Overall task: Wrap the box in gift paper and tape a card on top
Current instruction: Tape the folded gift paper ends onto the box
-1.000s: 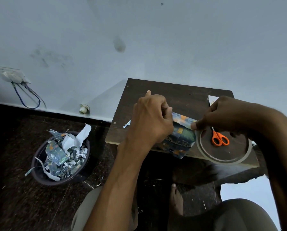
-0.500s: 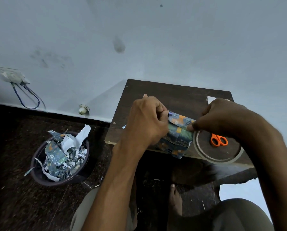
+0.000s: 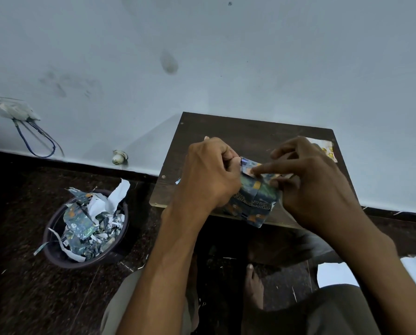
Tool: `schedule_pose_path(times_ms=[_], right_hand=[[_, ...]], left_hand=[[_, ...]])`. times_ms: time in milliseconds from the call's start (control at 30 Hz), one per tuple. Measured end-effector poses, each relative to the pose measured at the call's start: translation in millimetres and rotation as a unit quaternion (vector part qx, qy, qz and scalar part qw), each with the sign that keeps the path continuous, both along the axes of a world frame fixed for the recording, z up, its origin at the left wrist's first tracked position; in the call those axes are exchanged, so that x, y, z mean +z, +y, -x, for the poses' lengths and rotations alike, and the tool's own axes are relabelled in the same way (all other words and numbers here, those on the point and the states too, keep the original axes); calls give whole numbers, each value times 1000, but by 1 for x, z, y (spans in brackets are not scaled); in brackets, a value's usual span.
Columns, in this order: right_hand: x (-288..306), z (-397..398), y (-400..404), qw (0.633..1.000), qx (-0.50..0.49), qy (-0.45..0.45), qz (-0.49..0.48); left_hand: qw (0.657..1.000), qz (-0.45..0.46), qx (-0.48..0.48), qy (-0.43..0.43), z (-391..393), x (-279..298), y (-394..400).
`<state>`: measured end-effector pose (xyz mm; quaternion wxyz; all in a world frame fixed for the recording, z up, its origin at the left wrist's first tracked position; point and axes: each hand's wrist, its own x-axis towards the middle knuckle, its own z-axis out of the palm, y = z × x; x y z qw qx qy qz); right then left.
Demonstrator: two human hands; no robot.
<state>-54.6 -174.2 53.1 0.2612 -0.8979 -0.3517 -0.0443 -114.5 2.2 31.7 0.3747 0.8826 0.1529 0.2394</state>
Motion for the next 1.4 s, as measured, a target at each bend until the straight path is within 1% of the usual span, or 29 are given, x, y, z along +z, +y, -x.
schedule_pose_path(times_ms=[100, 233, 300, 400, 467, 567, 700, 833, 933, 1000, 1100, 1200, 1267, 1333, 1400], right_hand=[[-1, 5, -4, 999, 21, -17, 29], [1, 10, -3, 991, 10, -67, 111], [-2, 13, -1, 986, -8, -93, 138], [-3, 17, 2, 981, -12, -115, 157], [-2, 21, 3, 979, -12, -119, 164], [-1, 22, 2, 978, -15, -113, 174], [1, 21, 4, 980, -17, -109, 166], [0, 21, 8, 982, -27, -102, 157], [-2, 23, 8, 984, -27, -95, 146], [-2, 23, 9, 985, -30, -88, 147], [2, 26, 8, 984, -36, -85, 153], [9, 27, 7, 983, -34, -60, 170], [11, 27, 8, 984, -30, -45, 168], [12, 28, 9, 985, -32, -38, 165], [12, 28, 9, 985, -34, -32, 168]], left_hand=[[999, 25, 7, 21, -1, -2, 1], [998, 63, 16, 22, -1, -5, 3], [998, 54, 27, 15, -1, -4, 2], [998, 18, 55, 6, 1, -1, 3], [997, 3, 77, 11, 3, -2, 7], [994, 21, 105, 5, 6, -3, 11], [987, 29, 145, -60, 10, 0, 0], [986, -26, 105, -123, 16, -2, -29], [987, -77, 83, -113, 20, -13, -47], [985, -100, 101, -94, 21, -21, -52], [981, -103, 138, -87, 20, -24, -52], [980, -93, 153, -83, 19, -25, -51], [981, -71, 163, -81, 19, -24, -51], [979, -7, 186, -83, 19, -19, -51], [973, 93, 203, -58, 18, -14, -50]])
